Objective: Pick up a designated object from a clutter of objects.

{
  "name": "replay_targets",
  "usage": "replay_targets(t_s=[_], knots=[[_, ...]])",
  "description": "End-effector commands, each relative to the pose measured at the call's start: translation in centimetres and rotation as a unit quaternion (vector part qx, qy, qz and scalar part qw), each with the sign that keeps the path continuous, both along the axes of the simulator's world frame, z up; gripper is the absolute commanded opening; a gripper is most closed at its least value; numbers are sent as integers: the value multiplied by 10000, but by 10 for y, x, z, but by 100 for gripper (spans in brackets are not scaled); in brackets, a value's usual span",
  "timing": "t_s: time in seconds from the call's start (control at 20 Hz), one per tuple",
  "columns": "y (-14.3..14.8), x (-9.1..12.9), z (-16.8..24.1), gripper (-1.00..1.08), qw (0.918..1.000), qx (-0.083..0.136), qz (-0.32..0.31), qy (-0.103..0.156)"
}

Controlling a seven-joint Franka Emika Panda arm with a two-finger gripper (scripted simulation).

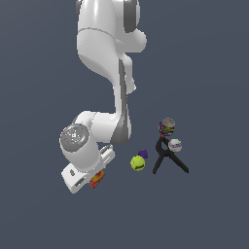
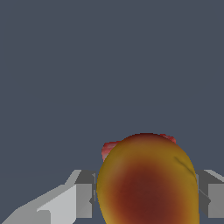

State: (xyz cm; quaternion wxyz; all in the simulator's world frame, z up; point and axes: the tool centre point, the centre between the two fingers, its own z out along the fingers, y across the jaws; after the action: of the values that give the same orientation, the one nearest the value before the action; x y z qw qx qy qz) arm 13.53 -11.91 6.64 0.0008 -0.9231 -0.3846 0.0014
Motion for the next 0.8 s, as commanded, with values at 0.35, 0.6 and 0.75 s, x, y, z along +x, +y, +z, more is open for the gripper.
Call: replay_targets(t_s=[0.35,0.6,0.75], knots=[[29,-14,35,-100,10000,-7,4,-10],[58,-29,69,-100,10000,-13,5,-10],[80,-40,95,-100,10000,-18,7,-9]])
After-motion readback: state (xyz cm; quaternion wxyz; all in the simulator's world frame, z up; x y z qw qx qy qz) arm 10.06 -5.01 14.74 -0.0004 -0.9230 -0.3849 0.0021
